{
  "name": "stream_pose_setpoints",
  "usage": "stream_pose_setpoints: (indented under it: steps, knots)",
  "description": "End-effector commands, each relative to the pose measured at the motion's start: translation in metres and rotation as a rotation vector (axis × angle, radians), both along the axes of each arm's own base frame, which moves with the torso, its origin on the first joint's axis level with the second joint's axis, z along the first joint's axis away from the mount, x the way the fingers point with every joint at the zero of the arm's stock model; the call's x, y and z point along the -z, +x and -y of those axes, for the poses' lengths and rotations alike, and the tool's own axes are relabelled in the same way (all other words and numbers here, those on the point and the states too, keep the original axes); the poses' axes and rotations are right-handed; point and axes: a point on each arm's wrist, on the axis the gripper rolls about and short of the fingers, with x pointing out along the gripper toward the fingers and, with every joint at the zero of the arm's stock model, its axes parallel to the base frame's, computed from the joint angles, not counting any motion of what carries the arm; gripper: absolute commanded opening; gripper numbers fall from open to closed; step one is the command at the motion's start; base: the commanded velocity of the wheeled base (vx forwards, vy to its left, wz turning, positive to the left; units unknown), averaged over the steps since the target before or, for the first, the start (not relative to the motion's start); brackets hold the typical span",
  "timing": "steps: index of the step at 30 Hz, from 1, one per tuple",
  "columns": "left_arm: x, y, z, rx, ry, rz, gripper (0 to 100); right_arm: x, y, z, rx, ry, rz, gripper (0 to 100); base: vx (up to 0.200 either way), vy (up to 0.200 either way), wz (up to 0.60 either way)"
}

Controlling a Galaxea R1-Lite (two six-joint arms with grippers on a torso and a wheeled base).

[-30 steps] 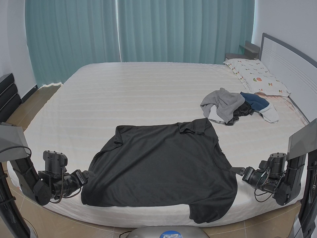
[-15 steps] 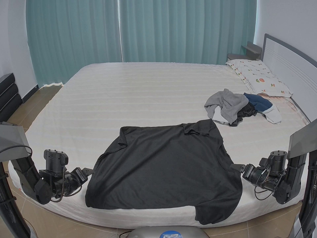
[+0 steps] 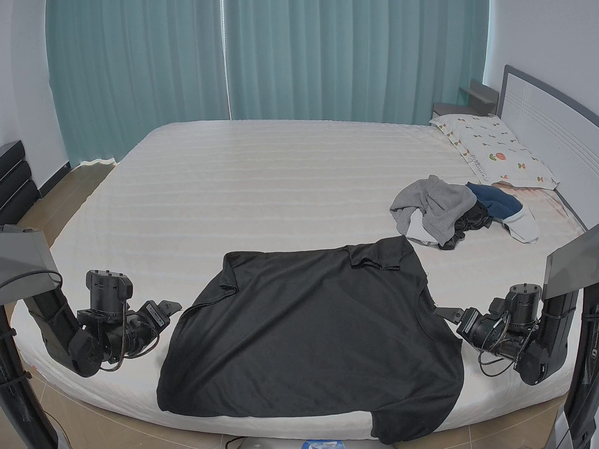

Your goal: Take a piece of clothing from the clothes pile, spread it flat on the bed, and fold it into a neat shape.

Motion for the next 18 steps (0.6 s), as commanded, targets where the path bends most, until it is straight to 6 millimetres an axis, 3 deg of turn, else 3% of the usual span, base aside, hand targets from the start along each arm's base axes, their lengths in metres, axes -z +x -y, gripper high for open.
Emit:
stream_pose_setpoints:
  steps: [1,6,10,14,18]
  knots:
    - [-0.011,0.017,0.009,0.021,-0.003,0.067,100,0.001,0.002,-0.002,-0.006,0.039,-0.004,100,0.000,0.000,0.00]
    - [-0.019,0.036,0.024,0.060,-0.012,0.113,100,0.001,0.002,-0.003,-0.015,0.087,-0.022,100,0.000,0.000,0.00]
    - [-0.010,0.061,0.048,0.114,-0.008,0.095,100,0.005,0.004,-0.004,-0.022,0.101,-0.031,100,0.000,0.000,0.00]
    - [-0.010,0.079,0.054,0.122,-0.010,0.121,100,0.010,0.005,-0.003,-0.020,0.098,-0.044,100,0.000,0.000,0.00]
    - [0.006,0.112,0.075,0.154,0.006,0.104,100,0.014,0.008,-0.004,-0.020,0.098,-0.046,100,0.000,0.000,0.00]
